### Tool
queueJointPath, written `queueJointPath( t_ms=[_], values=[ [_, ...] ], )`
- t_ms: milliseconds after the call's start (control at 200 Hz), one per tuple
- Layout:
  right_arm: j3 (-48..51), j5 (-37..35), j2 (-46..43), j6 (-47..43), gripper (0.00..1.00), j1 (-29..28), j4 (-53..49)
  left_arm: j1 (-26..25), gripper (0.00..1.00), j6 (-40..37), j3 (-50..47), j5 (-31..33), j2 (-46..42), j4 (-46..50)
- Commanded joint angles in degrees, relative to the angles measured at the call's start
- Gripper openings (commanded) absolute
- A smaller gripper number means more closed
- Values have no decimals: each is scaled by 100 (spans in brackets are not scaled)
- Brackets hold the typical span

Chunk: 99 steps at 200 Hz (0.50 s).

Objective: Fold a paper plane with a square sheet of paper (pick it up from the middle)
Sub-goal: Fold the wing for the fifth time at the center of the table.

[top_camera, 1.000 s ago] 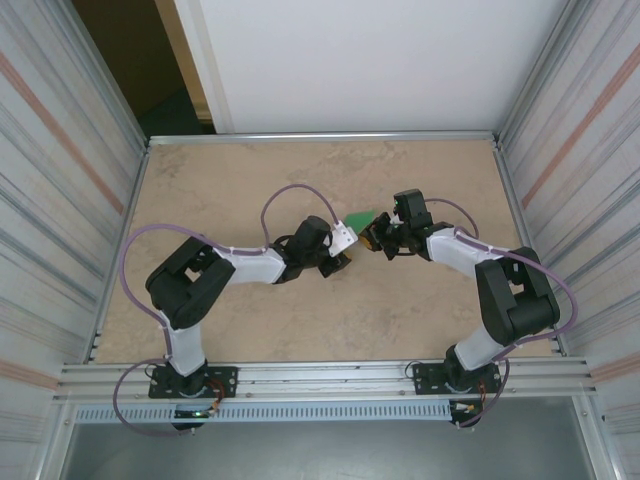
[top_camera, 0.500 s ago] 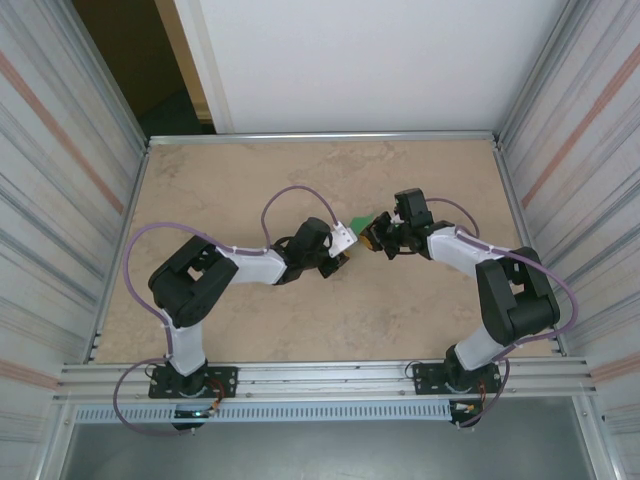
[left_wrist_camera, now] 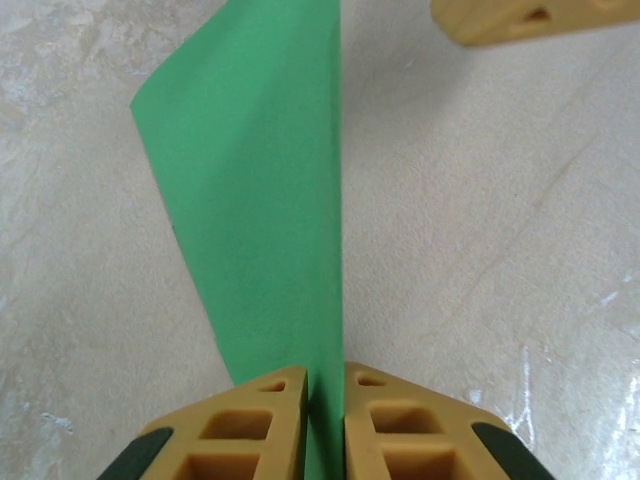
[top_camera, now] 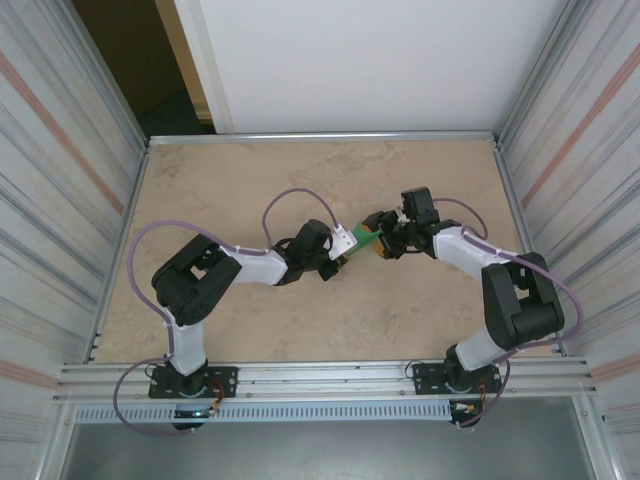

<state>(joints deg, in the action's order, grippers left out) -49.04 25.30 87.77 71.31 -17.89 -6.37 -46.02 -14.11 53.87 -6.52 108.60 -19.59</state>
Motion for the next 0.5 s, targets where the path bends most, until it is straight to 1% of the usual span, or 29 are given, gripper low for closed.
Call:
queueJointPath(
  t_ms=[0,215,491],
  values=[
    [-42,-185,-255,-191,61,96,-264,40,15,134,1,-298,58,35],
    [17,-226,-286,-240,62,145,-338,85,16,284,45,-693,122,104],
    [70,-245,-286,-250,62,159,-473,103,17,409,60,-842,232,167]
  ],
)
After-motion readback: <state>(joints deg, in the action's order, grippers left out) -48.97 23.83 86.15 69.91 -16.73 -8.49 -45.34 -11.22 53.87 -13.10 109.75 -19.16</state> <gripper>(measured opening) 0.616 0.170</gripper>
